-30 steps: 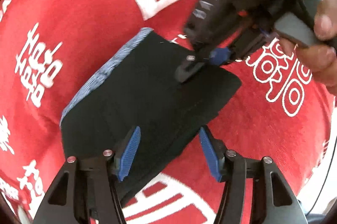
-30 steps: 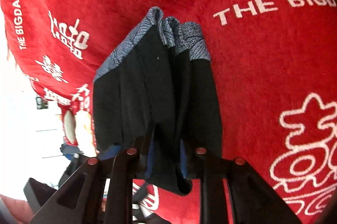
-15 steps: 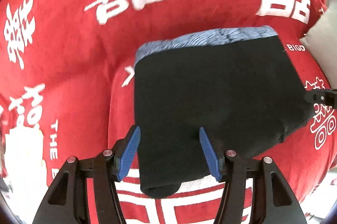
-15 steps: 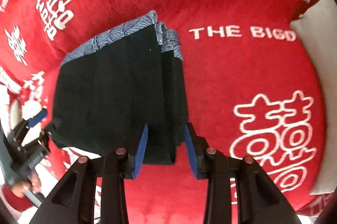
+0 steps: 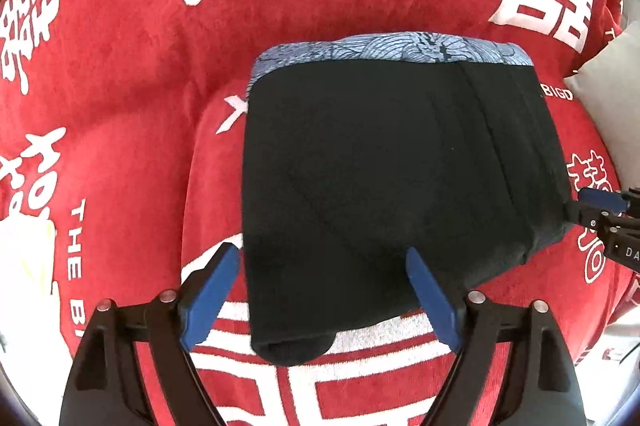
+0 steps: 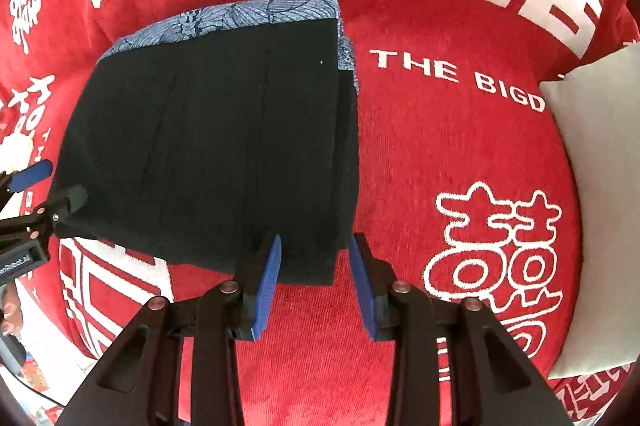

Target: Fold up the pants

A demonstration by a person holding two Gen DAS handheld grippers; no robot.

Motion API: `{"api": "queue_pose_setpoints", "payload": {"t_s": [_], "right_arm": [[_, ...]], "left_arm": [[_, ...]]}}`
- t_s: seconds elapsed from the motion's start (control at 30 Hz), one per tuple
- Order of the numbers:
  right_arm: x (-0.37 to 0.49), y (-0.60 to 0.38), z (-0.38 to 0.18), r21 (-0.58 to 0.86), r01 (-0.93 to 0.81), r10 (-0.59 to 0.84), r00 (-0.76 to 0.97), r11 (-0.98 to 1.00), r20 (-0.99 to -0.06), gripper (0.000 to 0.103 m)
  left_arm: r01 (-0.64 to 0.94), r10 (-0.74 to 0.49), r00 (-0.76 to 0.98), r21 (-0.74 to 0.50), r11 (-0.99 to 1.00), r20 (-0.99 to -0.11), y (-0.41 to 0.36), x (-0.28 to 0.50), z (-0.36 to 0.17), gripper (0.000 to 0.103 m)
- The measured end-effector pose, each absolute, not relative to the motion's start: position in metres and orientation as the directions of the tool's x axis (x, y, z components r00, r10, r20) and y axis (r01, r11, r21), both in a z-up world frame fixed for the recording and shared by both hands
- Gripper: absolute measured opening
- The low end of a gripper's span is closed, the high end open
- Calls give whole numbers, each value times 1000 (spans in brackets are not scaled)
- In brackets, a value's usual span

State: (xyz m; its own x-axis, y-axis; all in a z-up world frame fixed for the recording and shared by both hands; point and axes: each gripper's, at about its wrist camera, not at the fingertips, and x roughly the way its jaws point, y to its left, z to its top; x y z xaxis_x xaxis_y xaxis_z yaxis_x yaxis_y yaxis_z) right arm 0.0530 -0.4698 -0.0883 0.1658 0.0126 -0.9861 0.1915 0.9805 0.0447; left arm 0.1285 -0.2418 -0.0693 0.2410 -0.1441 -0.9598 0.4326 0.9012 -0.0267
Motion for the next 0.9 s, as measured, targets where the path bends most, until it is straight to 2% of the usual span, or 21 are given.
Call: {"api": "queue_pose_setpoints", "payload": {"t_s": [0.6,0.77,0.9], "right_arm": [[49,-474,-89,12,215,-17,133,977,-991,53],[44,-484,-84,31,252,1,118,967,-993,60],[43,-489,-85,43,268,13,114,963,-993,62]], "left_arm": [[380,-139,184,-60,923,-973,-226,140,-75,86],[380,-142,180,-65,923,-973,-225,144,-79,86],[378,-145,173,-70,923,-974,-226,147,-81,86]]}}
